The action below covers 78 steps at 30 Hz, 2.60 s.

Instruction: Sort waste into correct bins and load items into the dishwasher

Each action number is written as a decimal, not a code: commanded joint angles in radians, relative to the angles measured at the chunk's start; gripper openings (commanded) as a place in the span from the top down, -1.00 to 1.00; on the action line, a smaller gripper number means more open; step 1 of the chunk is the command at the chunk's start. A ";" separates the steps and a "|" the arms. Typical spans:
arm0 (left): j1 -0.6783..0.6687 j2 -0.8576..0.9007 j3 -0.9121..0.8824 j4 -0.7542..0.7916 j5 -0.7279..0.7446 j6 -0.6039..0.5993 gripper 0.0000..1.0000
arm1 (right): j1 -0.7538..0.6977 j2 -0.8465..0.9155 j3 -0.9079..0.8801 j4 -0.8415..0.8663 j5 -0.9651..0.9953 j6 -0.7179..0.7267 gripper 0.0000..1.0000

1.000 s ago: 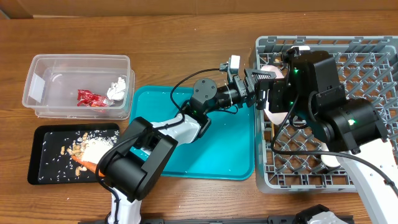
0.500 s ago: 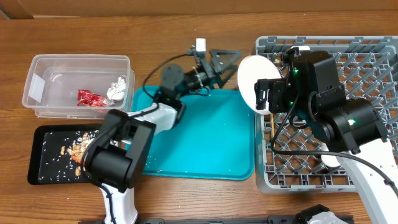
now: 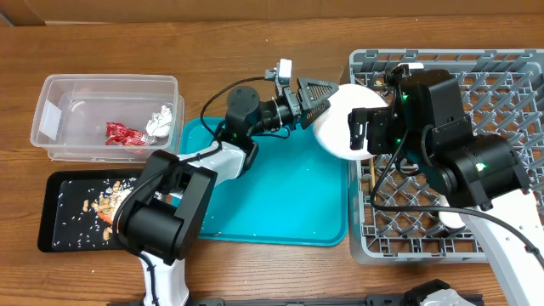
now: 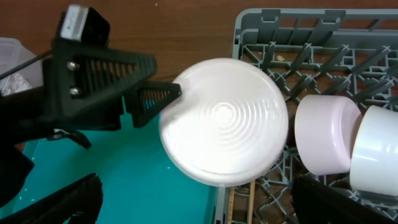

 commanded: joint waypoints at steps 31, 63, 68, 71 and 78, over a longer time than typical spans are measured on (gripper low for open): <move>0.055 -0.391 0.093 -1.027 -0.386 0.740 -1.00 | 0.003 -0.003 0.022 0.005 -0.003 0.003 -1.00; 0.057 -0.483 0.130 -1.933 -0.860 1.063 -0.13 | 0.023 0.139 -0.052 0.004 -0.459 0.025 -0.58; 0.072 -0.410 0.130 -1.932 -0.863 1.043 0.25 | 0.069 0.289 -0.097 -0.008 -0.496 0.058 -0.32; 0.095 -0.371 0.130 -1.938 -0.863 1.018 0.60 | 0.082 0.369 -0.097 -0.010 -0.488 0.109 -0.12; 0.137 -0.312 0.130 -1.931 -0.868 1.019 0.85 | 0.082 0.529 -0.097 0.006 -0.410 0.177 0.10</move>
